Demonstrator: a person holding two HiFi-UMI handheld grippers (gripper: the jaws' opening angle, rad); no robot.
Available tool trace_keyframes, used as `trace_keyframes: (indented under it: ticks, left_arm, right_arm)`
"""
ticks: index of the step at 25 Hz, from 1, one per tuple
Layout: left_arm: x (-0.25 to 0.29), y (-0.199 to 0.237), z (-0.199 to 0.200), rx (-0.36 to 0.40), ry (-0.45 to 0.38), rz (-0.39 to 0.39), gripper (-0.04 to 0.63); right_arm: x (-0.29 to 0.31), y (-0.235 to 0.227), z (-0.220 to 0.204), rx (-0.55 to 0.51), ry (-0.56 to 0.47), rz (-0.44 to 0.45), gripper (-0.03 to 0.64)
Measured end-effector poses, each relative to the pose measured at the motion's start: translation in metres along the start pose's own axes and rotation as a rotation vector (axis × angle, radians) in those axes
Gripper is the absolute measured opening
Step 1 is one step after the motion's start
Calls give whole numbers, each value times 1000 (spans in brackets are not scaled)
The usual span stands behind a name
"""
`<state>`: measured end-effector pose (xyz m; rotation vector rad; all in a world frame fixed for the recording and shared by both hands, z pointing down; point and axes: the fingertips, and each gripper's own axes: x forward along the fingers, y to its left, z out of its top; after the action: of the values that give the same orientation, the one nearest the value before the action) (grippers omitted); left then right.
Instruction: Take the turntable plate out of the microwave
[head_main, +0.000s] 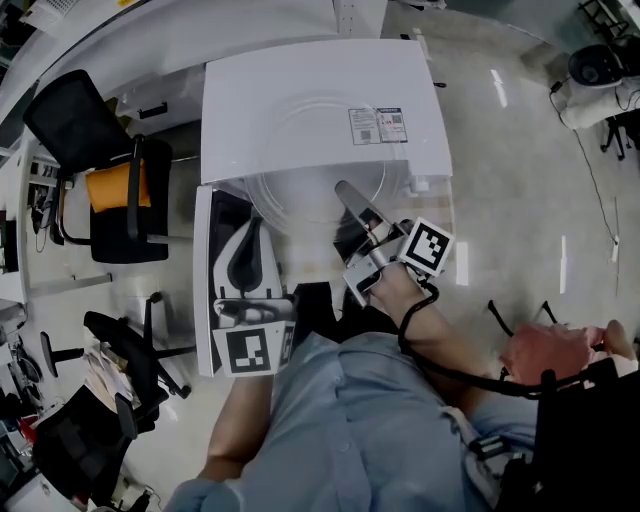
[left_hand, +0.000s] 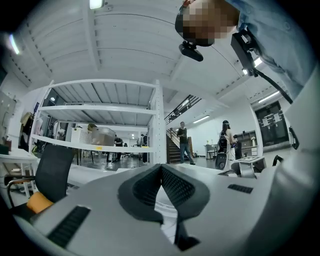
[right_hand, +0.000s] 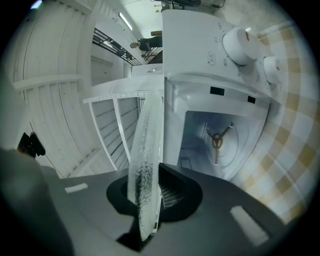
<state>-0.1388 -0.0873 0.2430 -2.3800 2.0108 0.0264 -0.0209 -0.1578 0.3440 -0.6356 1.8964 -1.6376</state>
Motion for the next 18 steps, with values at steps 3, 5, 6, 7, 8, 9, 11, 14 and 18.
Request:
trace_keyframes:
  ticks: [3,5,6,7,8,9,11,14,18]
  left_arm:
    - [3,1,-5,-26,14,-3,8]
    - [3,1,-10,-26,33,0,8]
    - [3,1,-12,-29,38,-1,8]
    - [4,0,-12,-32,40,-3,8]
    - [4,-1,-13,-37,39,-7,8]
    - [5,-2,-12,-42,36,-10,8]
    - [8,-5,-11,-55,24,-18,8]
    - [11,-5,-15,-55,36,-18,8]
    - [16,-5,-13,-55,36,-27,8]
  right_arm:
    - [7,-1,5,4,-20,-5,32]
    - [12,0,7,3,-33,-4,32]
    - [14,0,7,2,-38,-6,32]
    - [16,0,8,0,-42,-10,32]
    - [18,0,8,-3,-45,-15,34]
    - [20,0,9,-5,-47,-19,35]
    - [25,-2,11,-4,-54,-28,35]
    - [29,-2,14,-3,-65,-36,35]
    - [29,1,14,-45,-51,-34,41]
